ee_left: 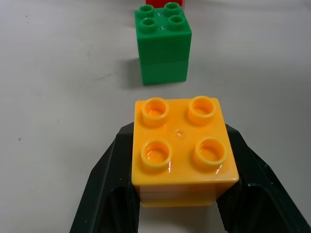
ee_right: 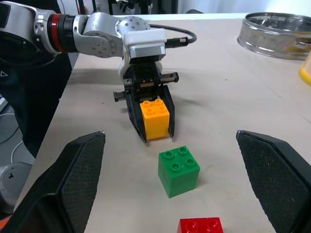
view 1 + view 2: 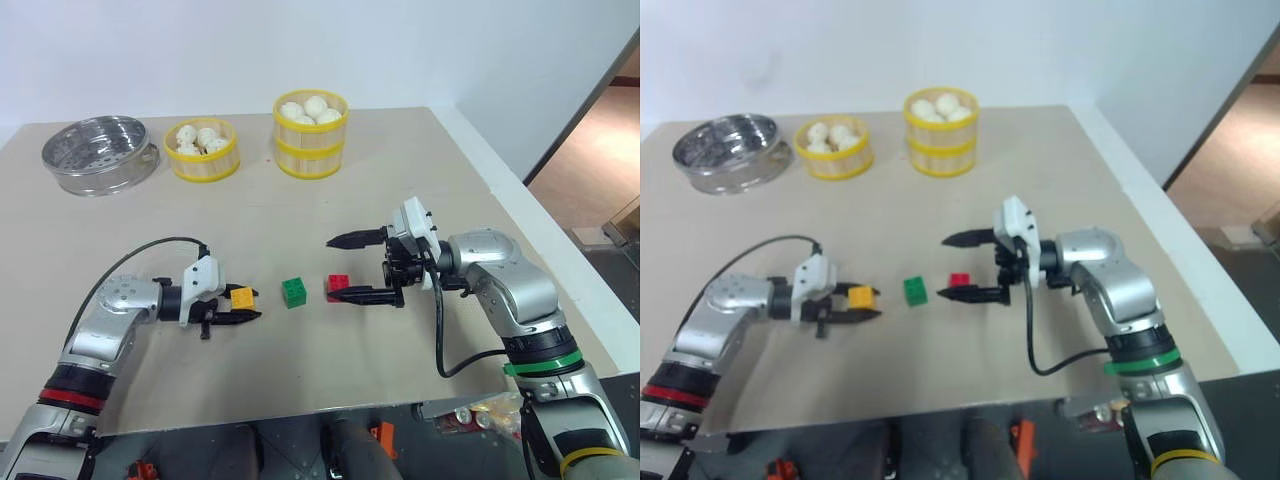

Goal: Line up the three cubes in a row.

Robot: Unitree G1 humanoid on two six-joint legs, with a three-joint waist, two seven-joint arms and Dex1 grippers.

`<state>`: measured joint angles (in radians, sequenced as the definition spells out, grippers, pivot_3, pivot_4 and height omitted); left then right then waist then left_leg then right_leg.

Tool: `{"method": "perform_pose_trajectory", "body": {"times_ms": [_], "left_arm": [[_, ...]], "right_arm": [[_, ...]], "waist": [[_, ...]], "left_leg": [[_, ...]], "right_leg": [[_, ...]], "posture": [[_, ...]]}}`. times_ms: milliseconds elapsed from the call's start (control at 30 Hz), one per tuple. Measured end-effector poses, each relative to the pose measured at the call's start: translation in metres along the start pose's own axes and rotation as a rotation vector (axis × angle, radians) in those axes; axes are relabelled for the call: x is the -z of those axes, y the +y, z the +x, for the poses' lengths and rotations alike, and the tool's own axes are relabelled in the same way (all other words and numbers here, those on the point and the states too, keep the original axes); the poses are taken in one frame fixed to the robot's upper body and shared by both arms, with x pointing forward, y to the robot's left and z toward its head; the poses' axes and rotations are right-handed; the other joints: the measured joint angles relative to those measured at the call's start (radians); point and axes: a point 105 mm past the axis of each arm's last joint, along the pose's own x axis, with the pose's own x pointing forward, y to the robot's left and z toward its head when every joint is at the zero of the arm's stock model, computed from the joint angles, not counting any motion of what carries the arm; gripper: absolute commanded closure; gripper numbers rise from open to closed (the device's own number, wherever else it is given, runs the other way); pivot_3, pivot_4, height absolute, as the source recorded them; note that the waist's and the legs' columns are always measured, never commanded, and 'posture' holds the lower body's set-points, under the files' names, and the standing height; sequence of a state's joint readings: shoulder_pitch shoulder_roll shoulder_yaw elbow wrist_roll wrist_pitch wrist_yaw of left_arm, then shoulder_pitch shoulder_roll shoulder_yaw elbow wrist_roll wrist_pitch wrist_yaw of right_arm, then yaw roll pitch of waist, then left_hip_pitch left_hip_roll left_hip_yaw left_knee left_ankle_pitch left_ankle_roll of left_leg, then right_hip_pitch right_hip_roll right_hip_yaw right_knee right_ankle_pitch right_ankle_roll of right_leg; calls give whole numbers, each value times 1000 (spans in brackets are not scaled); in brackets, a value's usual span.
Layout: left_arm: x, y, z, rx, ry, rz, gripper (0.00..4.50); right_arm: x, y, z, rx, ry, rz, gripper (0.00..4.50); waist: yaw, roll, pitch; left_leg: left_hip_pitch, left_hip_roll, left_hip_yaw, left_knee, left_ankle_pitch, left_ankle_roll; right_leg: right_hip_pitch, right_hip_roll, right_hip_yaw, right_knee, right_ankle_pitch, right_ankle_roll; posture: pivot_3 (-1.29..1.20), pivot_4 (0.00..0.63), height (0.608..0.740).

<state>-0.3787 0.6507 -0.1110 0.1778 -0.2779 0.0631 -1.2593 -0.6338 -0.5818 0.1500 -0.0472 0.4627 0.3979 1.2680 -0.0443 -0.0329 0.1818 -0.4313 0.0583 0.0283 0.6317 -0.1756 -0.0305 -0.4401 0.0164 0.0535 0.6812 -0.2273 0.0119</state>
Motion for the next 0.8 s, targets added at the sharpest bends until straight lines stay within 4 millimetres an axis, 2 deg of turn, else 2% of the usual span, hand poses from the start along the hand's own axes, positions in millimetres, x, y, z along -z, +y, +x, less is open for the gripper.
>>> {"method": "perform_pose_trajectory", "body": {"times_ms": [300,333,367,500,567,700,800], "left_arm": [[4,-1,1,11,19,-8,3122],[4,-1,1,12,22,-11,2113],[5,-1,0,14,31,-16,1943],[7,-1,-7,26,68,-16,588],[7,0,-8,24,71,-17,79],[-2,1,-10,11,65,9,79],[-16,4,-18,-21,42,26,79]], "right_arm": [[1,-1,-1,6,10,-4,0],[1,-1,-1,7,11,-4,0],[2,-1,-1,7,12,-4,0],[2,-1,-1,9,15,-5,0],[2,-1,-1,9,15,-5,0],[2,-1,-1,9,15,-5,0],[2,-1,-1,11,13,-5,0]], "waist": [[0,0,0],[-1,0,0],[-1,0,0],[-1,0,0],[-1,0,0],[-1,0,0],[-1,0,0]], "left_leg": [[0,0,0,0,0,0],[0,0,0,0,0,0],[0,0,0,0,0,0],[1,1,0,0,0,0],[1,1,0,0,0,0],[0,1,0,1,0,0],[0,1,0,1,0,0]], "right_leg": [[0,0,0,0,0,0],[0,0,0,0,0,0],[0,0,0,0,0,0],[0,1,0,1,0,0],[0,1,0,1,1,-1],[0,1,1,1,1,0],[0,1,1,1,1,0]], "posture": [[0,150,740],[0,150,740],[0,150,740],[0,150,740],[0,150,740],[0,150,740],[0,150,740]]}}
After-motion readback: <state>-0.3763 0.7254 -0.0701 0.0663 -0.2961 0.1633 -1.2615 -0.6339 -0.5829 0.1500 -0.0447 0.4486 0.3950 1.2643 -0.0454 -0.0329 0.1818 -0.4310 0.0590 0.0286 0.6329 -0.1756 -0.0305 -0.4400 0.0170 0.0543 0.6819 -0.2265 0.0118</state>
